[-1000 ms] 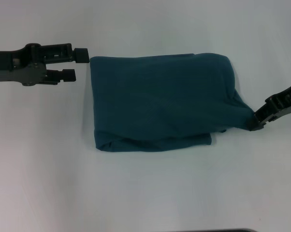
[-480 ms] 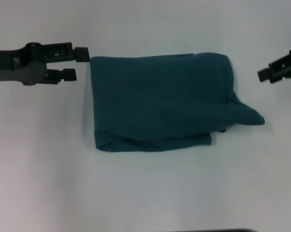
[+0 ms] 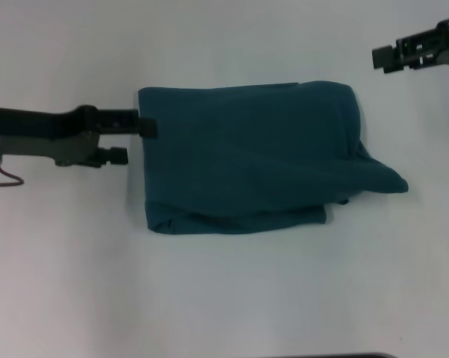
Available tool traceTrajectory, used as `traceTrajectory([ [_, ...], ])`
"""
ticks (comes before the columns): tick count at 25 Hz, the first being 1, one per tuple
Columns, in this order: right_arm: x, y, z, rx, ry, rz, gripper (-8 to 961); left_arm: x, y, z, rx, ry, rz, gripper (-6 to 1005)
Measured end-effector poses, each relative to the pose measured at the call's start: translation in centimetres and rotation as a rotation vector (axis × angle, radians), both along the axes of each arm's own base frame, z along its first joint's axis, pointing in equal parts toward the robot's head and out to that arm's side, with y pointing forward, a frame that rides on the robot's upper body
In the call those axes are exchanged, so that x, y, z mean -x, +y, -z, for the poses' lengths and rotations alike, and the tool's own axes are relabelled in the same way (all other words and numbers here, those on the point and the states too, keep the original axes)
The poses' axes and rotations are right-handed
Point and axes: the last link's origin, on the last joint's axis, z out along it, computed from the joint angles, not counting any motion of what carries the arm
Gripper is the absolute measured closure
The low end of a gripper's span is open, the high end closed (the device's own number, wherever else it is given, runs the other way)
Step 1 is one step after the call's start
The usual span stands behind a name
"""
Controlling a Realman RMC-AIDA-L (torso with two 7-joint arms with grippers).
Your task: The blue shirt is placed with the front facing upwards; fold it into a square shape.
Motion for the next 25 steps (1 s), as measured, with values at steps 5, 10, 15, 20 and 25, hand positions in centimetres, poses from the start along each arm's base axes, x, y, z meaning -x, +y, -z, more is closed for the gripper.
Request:
traceTrajectory([
  [5,-0.2,-0.4,-0.4,-0.036,0.062,-0.007,492,0.7,0.5,1.5,0.003,0.061,-0.043,50],
  [10,-0.7,-0.8,-0.9,-0.053,0.085,0.008,492,1.1,0.7,3.1,0.024,0.107,-0.057,51],
  [15,-1.2,-1.0,-1.3,-0.072,0.096,0.024,493,0.8,1.1,4.2,0.038,0.130,-0.048,51],
  [20,-1.6,-1.2,-1.7,-0.081,0.097,0.034,493,0.3,1.3,5.2,0.056,0.154,-0.036,51],
  [25,-1.5,-1.2,-1.7,-0.083,0.101,0.033,494,-0.7,1.4,7.0,0.117,0.176,-0.006,71],
])
